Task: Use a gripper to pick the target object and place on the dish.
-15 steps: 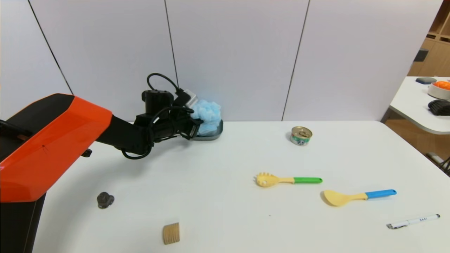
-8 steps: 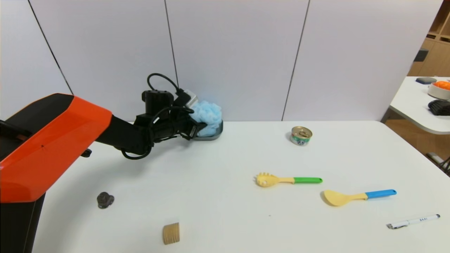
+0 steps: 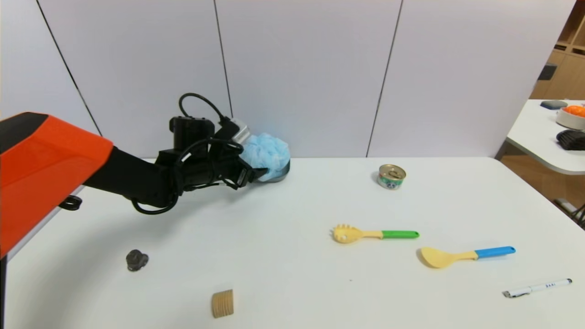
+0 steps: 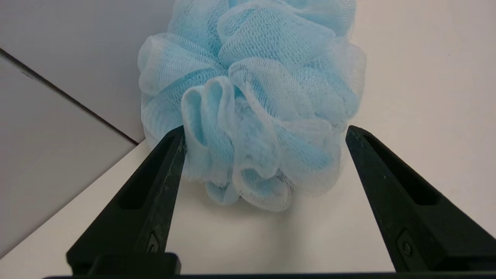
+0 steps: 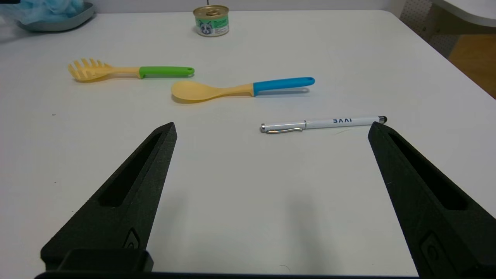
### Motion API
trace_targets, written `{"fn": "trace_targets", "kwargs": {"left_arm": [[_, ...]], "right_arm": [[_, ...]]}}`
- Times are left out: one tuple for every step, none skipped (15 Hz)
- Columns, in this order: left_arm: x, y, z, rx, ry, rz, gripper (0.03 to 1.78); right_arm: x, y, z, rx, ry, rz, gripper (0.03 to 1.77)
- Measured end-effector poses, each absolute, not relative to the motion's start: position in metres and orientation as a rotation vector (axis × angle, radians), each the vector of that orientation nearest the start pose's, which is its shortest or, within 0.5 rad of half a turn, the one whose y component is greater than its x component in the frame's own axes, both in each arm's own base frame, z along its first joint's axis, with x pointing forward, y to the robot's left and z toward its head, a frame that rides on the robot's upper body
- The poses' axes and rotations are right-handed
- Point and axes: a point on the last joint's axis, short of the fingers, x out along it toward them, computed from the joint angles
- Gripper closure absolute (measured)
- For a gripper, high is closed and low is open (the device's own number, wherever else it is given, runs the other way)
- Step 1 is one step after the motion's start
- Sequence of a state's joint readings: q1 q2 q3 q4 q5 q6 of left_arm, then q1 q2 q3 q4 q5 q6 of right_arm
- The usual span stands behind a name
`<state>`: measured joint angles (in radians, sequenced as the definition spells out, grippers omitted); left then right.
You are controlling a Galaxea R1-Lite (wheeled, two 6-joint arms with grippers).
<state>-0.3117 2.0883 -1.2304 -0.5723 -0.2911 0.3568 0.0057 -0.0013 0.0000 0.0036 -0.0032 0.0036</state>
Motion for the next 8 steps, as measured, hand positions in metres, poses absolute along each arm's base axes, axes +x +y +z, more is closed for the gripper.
{"fn": "trace_targets", "kwargs": {"left_arm": [[0.385, -0.131, 0.155, 0.345, 0.181, -0.644, 0.31], [0.375, -0.128, 0.160, 0.343, 0.180, -0.644, 0.29], [0.365, -0.124, 0.167, 0.342, 0.175, -0.642, 0.27], [0.352, -0.120, 0.174, 0.341, 0.169, -0.640, 0.25], [0.339, -0.115, 0.180, 0.336, 0.166, -0.639, 0.23], [0.324, -0.111, 0.183, 0.327, 0.173, -0.638, 0.22], [0.306, -0.105, 0.189, 0.313, 0.172, -0.635, 0.20], [0.288, -0.099, 0.194, 0.299, 0.169, -0.632, 0.19]], "right_arm": [[-0.023, 0.000, 0.075, 0.003, 0.003, 0.003, 0.09], [-0.023, 0.000, 0.075, 0.003, 0.002, 0.003, 0.09], [-0.023, 0.000, 0.075, 0.003, 0.002, 0.003, 0.09], [-0.023, 0.000, 0.075, 0.003, 0.003, 0.003, 0.09], [-0.023, 0.000, 0.075, 0.003, 0.002, 0.003, 0.09], [-0.023, 0.000, 0.075, 0.003, 0.002, 0.003, 0.09], [-0.023, 0.000, 0.075, 0.003, 0.002, 0.003, 0.09], [-0.023, 0.000, 0.075, 0.003, 0.002, 0.003, 0.09]]}}
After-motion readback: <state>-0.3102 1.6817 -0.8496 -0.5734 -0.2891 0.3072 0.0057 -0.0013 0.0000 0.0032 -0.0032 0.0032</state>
